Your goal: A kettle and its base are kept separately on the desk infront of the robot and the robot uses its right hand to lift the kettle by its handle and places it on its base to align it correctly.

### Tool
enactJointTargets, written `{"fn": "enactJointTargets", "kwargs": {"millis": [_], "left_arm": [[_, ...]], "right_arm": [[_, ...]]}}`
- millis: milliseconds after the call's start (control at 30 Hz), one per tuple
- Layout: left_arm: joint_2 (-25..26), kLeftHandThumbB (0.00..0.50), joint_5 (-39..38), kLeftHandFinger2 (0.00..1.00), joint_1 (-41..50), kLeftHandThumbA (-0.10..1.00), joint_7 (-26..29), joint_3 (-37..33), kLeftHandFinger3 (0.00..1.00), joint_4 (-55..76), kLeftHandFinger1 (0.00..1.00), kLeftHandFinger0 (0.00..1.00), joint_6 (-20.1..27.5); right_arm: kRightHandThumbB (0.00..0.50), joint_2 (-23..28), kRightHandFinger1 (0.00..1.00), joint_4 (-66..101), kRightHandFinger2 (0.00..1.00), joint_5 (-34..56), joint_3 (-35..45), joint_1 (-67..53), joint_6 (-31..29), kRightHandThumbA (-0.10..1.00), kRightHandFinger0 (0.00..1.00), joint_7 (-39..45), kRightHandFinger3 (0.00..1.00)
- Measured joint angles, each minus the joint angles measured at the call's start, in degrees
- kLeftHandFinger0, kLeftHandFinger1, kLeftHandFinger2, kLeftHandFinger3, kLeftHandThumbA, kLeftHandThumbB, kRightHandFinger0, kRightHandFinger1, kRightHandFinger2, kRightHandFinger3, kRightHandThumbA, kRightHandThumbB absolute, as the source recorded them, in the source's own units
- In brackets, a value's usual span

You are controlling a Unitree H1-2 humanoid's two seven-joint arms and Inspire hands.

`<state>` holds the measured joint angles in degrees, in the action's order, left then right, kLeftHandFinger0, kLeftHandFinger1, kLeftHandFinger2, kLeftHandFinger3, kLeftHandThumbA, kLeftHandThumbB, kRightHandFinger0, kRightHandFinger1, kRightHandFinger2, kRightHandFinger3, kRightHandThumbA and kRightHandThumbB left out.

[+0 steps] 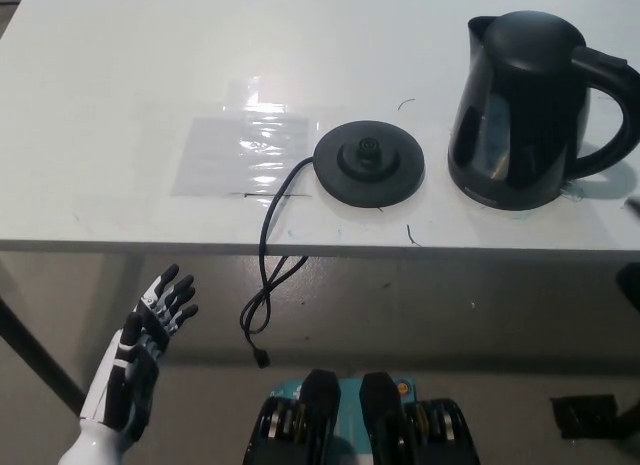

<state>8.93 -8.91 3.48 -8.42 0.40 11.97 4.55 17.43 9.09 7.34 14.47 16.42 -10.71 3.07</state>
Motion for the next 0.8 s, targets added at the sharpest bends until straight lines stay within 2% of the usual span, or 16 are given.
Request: {"fn": "enactJointTargets", "kwargs": {"millis": [167, 200, 300, 467, 600, 667, 800], "left_arm": [[0.0, 0.078, -0.1, 1.00, 0.0, 1.00, -0.1, 0.0, 1.00, 0.0, 1.00, 1.00, 0.0], [0.0, 0.090, -0.1, 1.00, -0.1, 1.00, -0.1, 0.0, 1.00, 0.0, 1.00, 1.00, 0.0], [0.0, 0.085, -0.1, 1.00, -0.1, 1.00, -0.1, 0.0, 1.00, 0.0, 1.00, 1.00, -0.1], [0.0, 0.051, -0.1, 1.00, -0.1, 1.00, -0.1, 0.0, 1.00, 0.0, 1.00, 1.00, -0.2], [0.0, 0.046, -0.1, 1.00, -0.2, 1.00, -0.1, 0.0, 1.00, 0.0, 1.00, 1.00, -0.2], [0.0, 0.036, -0.1, 1.00, -0.2, 1.00, -0.1, 0.0, 1.00, 0.0, 1.00, 1.00, -0.3], [0.0, 0.030, -0.1, 1.00, -0.3, 1.00, -0.2, 0.0, 1.00, -0.1, 1.00, 1.00, -0.3]], "right_arm": [[0.326, 3.6, 1.00, -6.2, 1.00, 3.0, 0.2, 6.2, 4.3, 1.00, 1.00, 0.9, 1.00], [0.315, 4.1, 1.00, -7.6, 1.00, 3.3, 0.2, 7.4, 4.9, 1.00, 1.00, 1.1, 1.00], [0.302, 5.0, 1.00, -11.6, 1.00, 3.7, 0.1, 10.4, 6.0, 1.00, 1.00, 1.7, 1.00], [0.316, 5.3, 1.00, -17.2, 1.00, 4.6, -0.9, 14.4, 8.5, 1.00, 1.00, 2.8, 1.00], [0.323, 5.3, 1.00, -21.8, 1.00, 5.1, -2.1, 16.8, 10.1, 1.00, 1.00, 4.3, 1.00], [0.344, 5.3, 1.00, -23.9, 1.00, 5.4, -2.7, 17.8, 10.6, 1.00, 1.00, 5.0, 1.00], [0.326, 5.3, 1.00, -28.5, 1.00, 5.5, -3.8, 19.9, 11.5, 1.00, 1.00, 6.2, 1.00]]}}
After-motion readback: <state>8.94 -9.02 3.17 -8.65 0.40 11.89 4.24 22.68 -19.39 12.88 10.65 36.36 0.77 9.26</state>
